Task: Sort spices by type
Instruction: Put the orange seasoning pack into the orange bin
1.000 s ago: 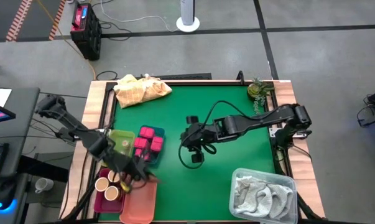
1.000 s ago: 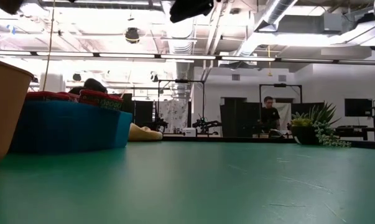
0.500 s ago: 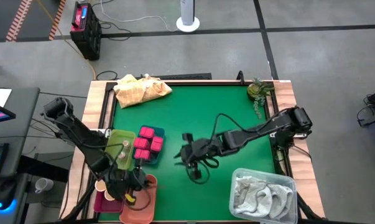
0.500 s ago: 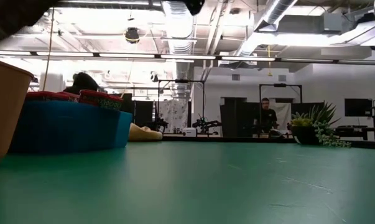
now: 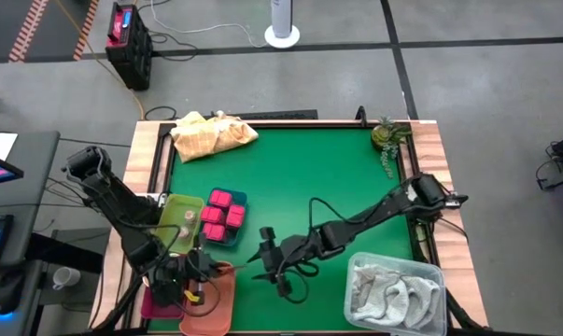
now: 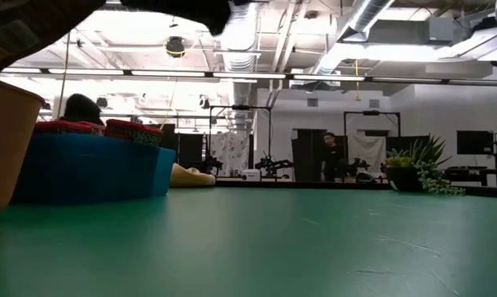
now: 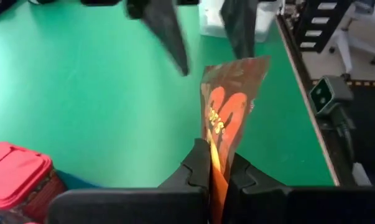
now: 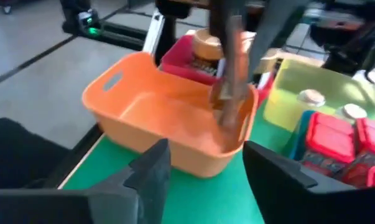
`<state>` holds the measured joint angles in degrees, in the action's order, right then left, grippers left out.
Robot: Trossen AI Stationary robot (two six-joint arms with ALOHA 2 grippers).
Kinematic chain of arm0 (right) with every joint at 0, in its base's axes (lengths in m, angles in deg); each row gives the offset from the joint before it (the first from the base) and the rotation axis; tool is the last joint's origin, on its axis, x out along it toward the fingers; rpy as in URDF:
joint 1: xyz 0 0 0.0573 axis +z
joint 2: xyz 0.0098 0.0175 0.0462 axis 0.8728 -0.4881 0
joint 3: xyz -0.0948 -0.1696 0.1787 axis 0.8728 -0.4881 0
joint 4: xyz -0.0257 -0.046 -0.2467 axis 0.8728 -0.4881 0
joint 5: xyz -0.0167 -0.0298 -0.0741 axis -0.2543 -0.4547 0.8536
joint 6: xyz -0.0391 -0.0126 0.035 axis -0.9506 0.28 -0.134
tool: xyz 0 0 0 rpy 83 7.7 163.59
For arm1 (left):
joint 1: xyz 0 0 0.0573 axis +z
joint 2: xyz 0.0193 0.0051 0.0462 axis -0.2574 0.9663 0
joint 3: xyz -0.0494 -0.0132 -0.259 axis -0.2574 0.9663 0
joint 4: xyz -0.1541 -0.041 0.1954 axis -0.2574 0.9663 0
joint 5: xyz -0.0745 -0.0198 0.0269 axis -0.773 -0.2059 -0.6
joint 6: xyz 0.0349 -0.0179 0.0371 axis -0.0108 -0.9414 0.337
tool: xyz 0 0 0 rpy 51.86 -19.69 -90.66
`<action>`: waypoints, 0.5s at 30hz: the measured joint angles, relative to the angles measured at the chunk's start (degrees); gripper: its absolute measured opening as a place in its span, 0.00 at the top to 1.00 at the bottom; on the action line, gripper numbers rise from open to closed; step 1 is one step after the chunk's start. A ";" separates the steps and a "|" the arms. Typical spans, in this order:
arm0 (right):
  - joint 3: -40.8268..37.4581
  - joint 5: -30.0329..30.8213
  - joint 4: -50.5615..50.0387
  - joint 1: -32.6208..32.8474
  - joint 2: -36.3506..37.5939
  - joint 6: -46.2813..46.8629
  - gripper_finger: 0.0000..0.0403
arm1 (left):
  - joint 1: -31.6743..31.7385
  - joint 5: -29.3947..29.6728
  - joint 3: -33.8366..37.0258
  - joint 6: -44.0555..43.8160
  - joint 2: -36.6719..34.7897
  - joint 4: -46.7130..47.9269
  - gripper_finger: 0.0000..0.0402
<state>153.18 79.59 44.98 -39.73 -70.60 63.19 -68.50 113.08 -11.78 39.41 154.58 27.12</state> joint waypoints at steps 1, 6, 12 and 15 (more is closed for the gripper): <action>0.95 0.02 0.59 -0.29 -0.75 -0.22 0.41 | -0.22 0.19 0.00 -0.33 0.00 -0.16 1.00; 3.42 0.16 2.80 -1.25 -3.77 -1.92 0.39 | -1.06 1.93 -0.02 -0.95 0.00 -0.37 1.00; 5.38 0.23 3.56 -1.67 -5.25 -4.10 0.45 | -1.11 2.74 -0.04 -0.80 -0.02 -1.09 1.00; 5.45 0.78 3.28 -2.03 -5.19 -4.13 0.56 | -1.11 2.59 -0.04 -0.88 -0.02 -1.66 1.00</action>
<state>158.63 80.37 48.26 -41.77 -75.79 59.06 -69.61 115.67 -11.83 38.53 154.56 25.46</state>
